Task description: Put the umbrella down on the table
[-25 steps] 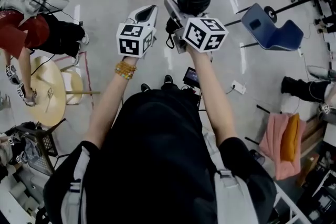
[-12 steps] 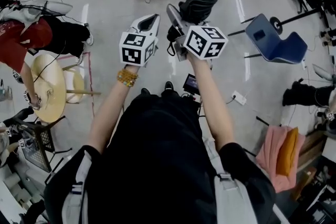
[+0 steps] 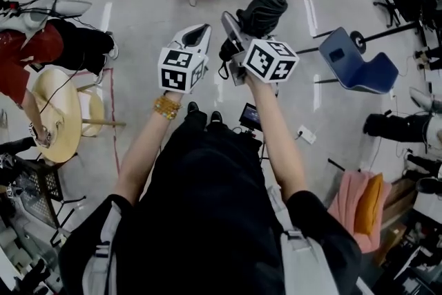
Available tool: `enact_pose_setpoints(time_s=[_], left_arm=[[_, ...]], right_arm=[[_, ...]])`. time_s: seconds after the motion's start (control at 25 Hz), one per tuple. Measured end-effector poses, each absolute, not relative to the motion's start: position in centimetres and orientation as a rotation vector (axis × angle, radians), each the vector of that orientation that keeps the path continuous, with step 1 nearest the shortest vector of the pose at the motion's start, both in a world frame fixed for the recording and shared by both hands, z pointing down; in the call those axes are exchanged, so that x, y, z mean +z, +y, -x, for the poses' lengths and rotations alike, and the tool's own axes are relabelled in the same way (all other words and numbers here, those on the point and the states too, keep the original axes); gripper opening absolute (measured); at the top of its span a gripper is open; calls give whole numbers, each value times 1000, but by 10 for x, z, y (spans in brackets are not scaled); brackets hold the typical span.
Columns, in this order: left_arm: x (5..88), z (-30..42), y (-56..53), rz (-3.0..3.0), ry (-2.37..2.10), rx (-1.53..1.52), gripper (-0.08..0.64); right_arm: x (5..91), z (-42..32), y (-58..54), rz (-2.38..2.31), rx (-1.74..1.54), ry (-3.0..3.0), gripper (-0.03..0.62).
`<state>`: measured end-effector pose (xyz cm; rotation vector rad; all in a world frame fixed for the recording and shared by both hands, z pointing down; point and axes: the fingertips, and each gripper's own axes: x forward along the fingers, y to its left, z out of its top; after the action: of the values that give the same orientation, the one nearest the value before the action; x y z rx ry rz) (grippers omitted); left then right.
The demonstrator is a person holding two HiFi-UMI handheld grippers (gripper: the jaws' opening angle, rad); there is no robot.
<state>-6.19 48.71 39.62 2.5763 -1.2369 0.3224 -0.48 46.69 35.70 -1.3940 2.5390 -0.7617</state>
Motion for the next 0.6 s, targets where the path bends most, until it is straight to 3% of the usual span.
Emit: enact_pose_setpoints(time_s=[0.6], left_arm=[[390,105,452,-2616,-1138,296,15]], right_arm=[[358,51,434,1480,-777,2489,192]])
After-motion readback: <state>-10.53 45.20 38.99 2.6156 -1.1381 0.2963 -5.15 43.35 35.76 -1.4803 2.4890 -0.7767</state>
